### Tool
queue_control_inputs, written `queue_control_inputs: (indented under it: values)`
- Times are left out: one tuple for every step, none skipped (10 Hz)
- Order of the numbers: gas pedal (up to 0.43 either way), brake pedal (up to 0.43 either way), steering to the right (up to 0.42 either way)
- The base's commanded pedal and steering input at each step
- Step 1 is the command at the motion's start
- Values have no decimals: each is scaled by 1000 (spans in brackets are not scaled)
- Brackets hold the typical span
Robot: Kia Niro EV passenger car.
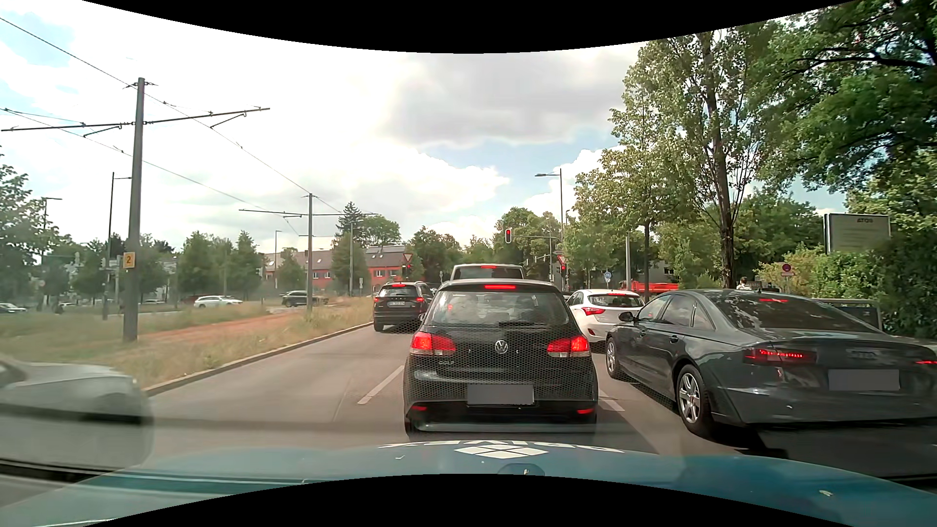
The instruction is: Follow the waypoints while adhering to traffic rules and regulations
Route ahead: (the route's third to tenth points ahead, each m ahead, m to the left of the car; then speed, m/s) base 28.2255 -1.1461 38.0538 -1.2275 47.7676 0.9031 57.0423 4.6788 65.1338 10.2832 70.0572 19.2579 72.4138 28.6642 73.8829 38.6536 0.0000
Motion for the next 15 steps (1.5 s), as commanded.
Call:
queue_control_inputs:
  values:
    - [0, 274, 5]
    - [0, 274, 5]
    - [0, 274, 5]
    - [0, 274, 5]
    - [0, 274, 5]
    - [0, 274, 4]
    - [0, 274, 5]
    - [0, 274, 5]
    - [0, 274, 5]
    - [0, 274, 5]
    - [0, 274, 4]
    - [0, 274, 5]
    - [0, 274, 5]
    - [0, 274, 5]
    - [0, 274, 5]
